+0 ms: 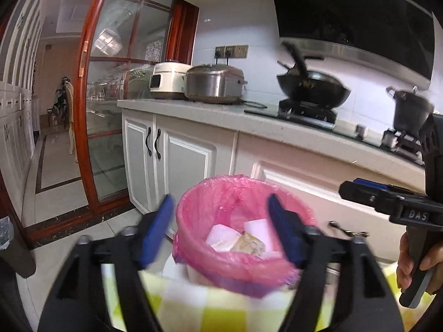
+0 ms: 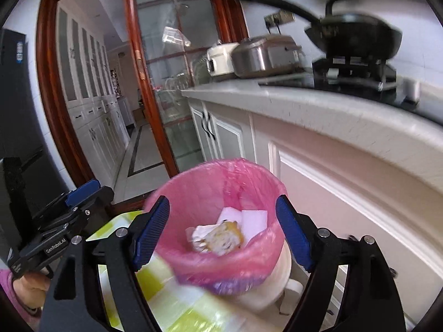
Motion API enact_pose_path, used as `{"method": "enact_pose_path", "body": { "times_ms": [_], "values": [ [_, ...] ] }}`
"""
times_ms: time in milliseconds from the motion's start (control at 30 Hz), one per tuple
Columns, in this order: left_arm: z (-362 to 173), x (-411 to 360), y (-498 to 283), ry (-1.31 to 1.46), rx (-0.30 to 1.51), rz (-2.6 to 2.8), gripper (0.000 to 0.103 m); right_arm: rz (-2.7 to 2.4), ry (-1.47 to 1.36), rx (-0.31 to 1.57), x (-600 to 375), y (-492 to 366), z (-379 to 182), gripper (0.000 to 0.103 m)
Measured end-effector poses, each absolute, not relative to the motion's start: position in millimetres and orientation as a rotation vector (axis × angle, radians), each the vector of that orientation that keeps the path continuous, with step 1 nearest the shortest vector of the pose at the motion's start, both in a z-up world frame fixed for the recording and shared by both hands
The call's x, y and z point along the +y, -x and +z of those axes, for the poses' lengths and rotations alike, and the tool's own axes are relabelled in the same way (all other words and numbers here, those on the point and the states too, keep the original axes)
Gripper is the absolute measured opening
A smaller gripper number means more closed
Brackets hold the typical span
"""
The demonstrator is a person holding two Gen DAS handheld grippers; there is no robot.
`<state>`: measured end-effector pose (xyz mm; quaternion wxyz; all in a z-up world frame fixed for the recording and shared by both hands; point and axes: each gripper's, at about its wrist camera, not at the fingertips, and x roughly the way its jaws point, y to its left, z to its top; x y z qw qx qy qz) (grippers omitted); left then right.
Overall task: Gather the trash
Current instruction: 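Move both tools back over the table, then grasp the crumpled white cloth with the right tool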
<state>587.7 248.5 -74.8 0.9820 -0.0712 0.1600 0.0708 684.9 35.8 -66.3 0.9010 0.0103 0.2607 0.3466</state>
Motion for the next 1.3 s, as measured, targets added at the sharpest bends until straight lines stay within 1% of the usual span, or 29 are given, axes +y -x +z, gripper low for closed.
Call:
{"method": "enact_pose_path", "body": {
  "times_ms": [67,133,233,400,600,767,933,1100,1300],
  "values": [
    [-58,239,-554,0.150,0.296,0.135,0.093,0.722,-0.021,0.521,23,-655,-48,0.077],
    [-47,230,-526,0.162,0.292,0.125,0.098,0.712,-0.010,0.498,8,-619,-32,0.083],
    [-33,214,-481,0.159,0.297,0.118,0.098,0.687,0.011,0.468,-14,-560,-15,0.085],
    [-22,174,-400,0.057,0.291,0.144,0.098,0.659,0.037,0.454,-49,-464,-7,0.085],
    [-35,133,-312,0.054,0.327,0.098,0.098,0.626,0.020,0.483,-80,-379,-24,0.085],
    [-56,120,-270,0.078,0.362,0.105,0.098,0.579,-0.012,0.517,-99,-327,-50,0.085],
    [-82,112,-250,0.102,0.408,0.108,0.098,0.547,-0.013,0.585,-105,-308,-88,0.085],
    [-101,106,-248,0.125,0.457,0.102,0.098,0.499,-0.038,0.673,-104,-330,-125,0.085],
    [-107,103,-240,0.052,0.443,0.114,0.098,0.458,-0.015,0.722,-98,-362,-148,0.085]
  ]
}}
